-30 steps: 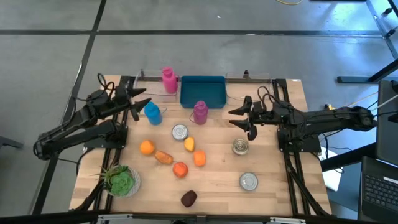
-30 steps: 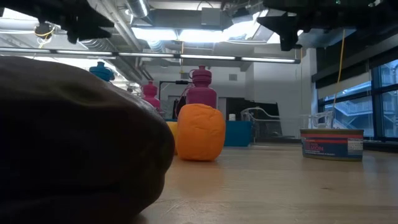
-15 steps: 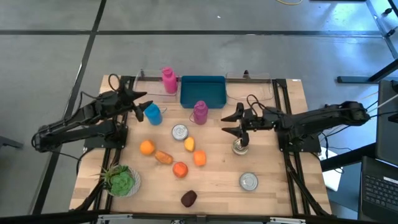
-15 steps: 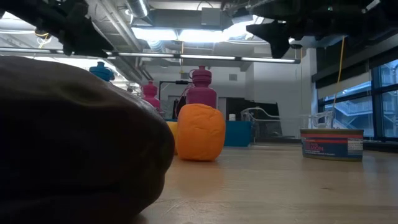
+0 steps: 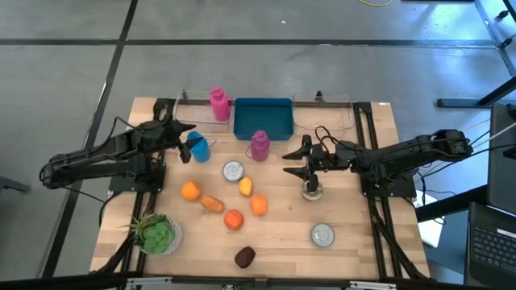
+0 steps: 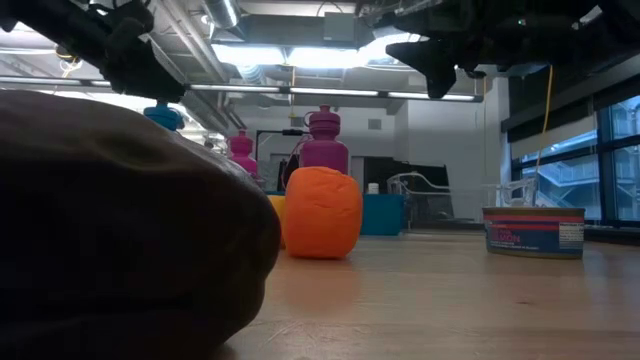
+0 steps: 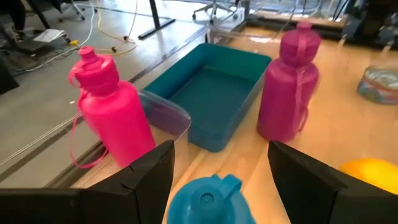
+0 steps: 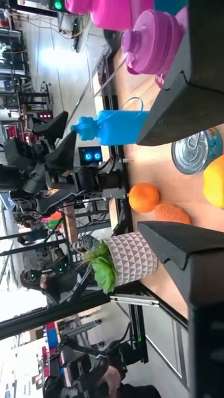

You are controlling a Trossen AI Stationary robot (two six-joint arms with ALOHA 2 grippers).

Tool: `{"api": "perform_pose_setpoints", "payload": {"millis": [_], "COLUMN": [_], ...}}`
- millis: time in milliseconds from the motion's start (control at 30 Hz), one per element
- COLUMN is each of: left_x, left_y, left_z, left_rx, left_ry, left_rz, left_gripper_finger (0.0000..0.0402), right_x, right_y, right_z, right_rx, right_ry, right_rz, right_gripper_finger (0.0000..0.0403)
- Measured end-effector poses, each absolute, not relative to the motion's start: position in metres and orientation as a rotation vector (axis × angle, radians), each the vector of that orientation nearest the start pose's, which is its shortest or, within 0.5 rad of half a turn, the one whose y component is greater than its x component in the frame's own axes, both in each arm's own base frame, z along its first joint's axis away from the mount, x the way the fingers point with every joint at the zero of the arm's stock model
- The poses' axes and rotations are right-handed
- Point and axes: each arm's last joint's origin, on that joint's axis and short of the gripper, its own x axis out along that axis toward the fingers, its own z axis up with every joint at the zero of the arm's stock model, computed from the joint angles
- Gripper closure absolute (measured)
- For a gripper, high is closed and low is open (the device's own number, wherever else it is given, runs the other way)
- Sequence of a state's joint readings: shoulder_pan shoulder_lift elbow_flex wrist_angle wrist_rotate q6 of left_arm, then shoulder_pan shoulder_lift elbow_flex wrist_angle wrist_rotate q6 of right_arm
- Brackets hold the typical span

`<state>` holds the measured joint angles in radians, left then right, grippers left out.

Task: Pick & Place Food Item
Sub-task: Put the blue bottle into the left transparent bin

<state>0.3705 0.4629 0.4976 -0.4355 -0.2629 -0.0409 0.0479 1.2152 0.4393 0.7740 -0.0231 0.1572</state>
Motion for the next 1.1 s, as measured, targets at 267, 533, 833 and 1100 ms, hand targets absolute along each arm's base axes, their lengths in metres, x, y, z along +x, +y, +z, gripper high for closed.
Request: {"api": "perform_pose_setpoints", "payload": {"millis": [267,533,833,1100], "left_x": [0.1028,0.1027,0.1029,0.1017], "left_y": [0.0497,0.0499,0.049,0.0485], "left_z": [0.2477,0.2477,0.2469,0.2442], "left_rx": [-0.057,-0.074,-0.129,-0.158], "left_ry": [0.45,0.443,0.433,0.455], "left_rz": [0.707,0.719,0.699,0.703], "left_gripper_finger": [0.0151,0.0151,0.0151,0.0192], "right_x": [0.2413,0.2414,0.2415,0.2415], "right_y": [0.0121,0.0091,0.0047,0.0035], "right_z": [0.2256,0.2266,0.2268,0.2272], "right_rx": [0.14,0.137,0.135,0.135], "right_ry": [-0.03,-0.041,-0.042,-0.046], "right_rz": [0.073,0.064,0.083,0.078], "right_gripper_finger": [0.0195,0.0195,0.0195,0.0195]}}
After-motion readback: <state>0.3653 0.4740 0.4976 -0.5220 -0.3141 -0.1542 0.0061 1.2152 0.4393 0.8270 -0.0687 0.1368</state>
